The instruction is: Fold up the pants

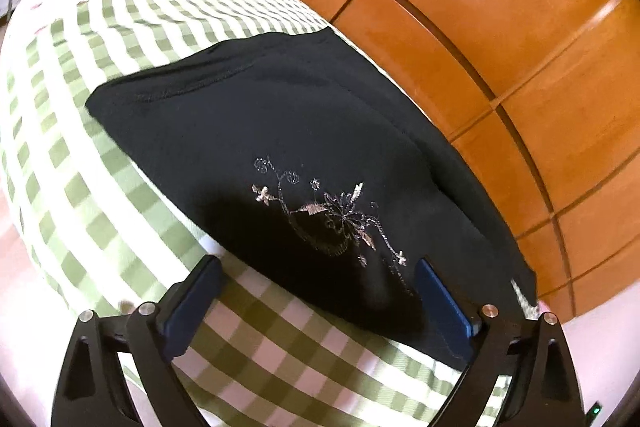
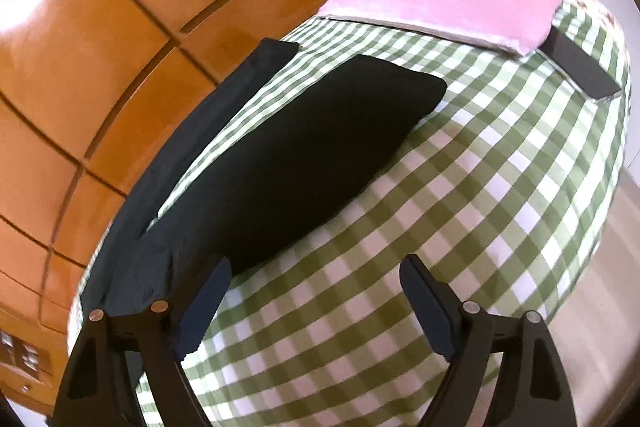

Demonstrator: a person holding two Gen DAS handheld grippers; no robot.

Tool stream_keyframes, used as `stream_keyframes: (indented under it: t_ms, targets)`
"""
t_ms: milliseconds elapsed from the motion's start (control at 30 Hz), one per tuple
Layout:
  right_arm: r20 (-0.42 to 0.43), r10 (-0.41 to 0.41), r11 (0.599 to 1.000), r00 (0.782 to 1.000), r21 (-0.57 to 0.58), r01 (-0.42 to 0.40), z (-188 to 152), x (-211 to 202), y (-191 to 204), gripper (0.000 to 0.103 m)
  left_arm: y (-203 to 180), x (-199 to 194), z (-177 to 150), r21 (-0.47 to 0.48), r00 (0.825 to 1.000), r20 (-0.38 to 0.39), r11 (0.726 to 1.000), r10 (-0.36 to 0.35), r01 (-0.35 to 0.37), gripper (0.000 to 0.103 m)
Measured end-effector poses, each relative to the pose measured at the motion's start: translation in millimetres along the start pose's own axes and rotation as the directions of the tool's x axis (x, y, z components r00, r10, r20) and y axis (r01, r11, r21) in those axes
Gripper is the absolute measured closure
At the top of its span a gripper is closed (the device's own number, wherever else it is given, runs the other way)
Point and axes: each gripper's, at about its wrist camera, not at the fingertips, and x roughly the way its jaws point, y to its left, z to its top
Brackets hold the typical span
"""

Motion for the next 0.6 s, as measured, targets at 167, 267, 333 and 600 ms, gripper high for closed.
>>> stream_keyframes:
  t_ms: [167,267,333,600]
  targets:
    - [-0.013,0.079,0.993,0.997,0.092,-0.078,11,17,-16,0.019,-6,8,0,0.022,1.0,0.016,1.0,0.019,-0.019,0.004]
    - [-0.002,0.119,0.983,0.993,0.143,-0.117,16,25,-26,0.024,-1,4,1,0.02,0.998,0.037,0.998,0.051,-0.052,0.004]
    - [0.019,0.144,0.975,0.989,0.168,-0.145,18,29,-32,0.024,7,1,5,-0.017,0.996,0.061,0.998,0.063,-0.062,0.004]
    - [0.099,0.269,0.934,0.958,0.216,-0.285,30,45,-41,0.041,36,-16,8,-0.14,0.995,0.092,0.99,0.043,-0.03,0.004]
